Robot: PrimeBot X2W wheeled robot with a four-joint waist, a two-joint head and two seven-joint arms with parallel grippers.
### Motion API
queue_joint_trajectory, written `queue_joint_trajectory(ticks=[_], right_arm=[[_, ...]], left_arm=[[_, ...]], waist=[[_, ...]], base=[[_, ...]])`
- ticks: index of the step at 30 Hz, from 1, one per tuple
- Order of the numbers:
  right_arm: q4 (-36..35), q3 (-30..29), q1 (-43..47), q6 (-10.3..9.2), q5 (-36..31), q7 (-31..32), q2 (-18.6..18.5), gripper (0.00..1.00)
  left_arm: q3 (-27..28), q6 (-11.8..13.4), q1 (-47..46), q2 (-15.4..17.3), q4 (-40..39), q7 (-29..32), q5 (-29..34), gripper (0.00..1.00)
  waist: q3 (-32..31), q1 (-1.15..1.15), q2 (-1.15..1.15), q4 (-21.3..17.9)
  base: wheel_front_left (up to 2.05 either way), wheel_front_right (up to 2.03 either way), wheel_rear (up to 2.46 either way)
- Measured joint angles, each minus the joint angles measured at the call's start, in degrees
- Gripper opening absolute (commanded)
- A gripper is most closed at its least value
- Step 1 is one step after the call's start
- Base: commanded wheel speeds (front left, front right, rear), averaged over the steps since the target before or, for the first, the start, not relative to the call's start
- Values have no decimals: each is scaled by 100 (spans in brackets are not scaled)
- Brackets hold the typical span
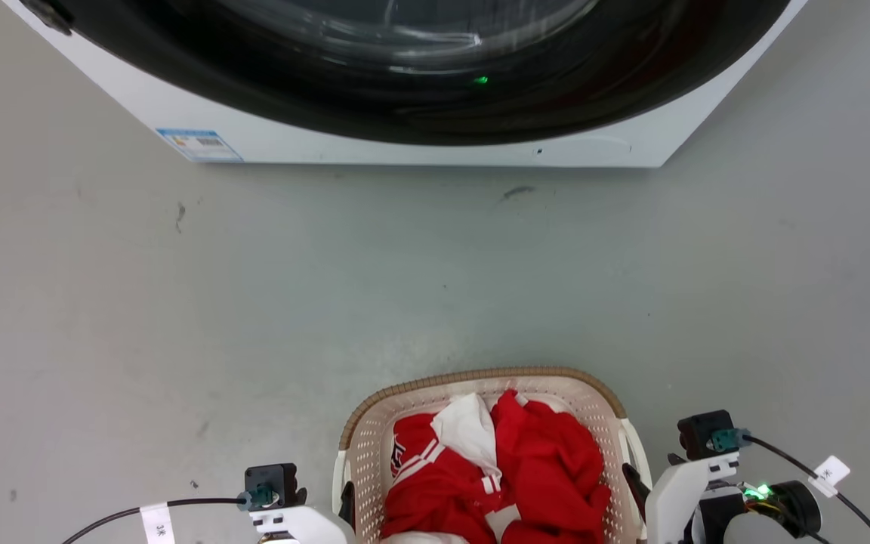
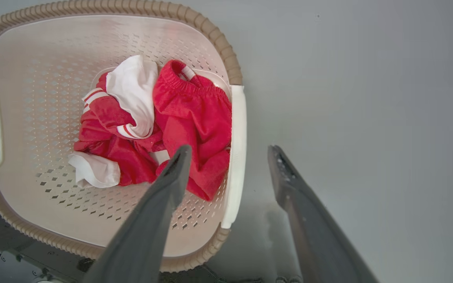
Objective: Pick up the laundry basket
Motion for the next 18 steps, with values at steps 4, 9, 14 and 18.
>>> queue_joint_trajectory(ticks=[4,9,14,18], right_arm=[[368,146,-299,1,88,-10,-44,100],[787,267,-615,1,194,15,-97,100],[1092,422,-927,1,214,29,-124,100],[1282,546,-1140,0,248,21,-116,100]], left_arm=[[-241,34,-113,0,158,75,-405,100],[-589,93,-232,0,193,85,-859,100],[-951,188,-373,0,183,69,-1302,100],[-1207,236,-535,-1,202,30,-1584,100]], waist=[[276,0,0,19],[607,0,0,62],[925,0,0,136],[1176,0,0,183]], base=[[0,0,0],[0,0,0],[0,0,0],[0,0,0]])
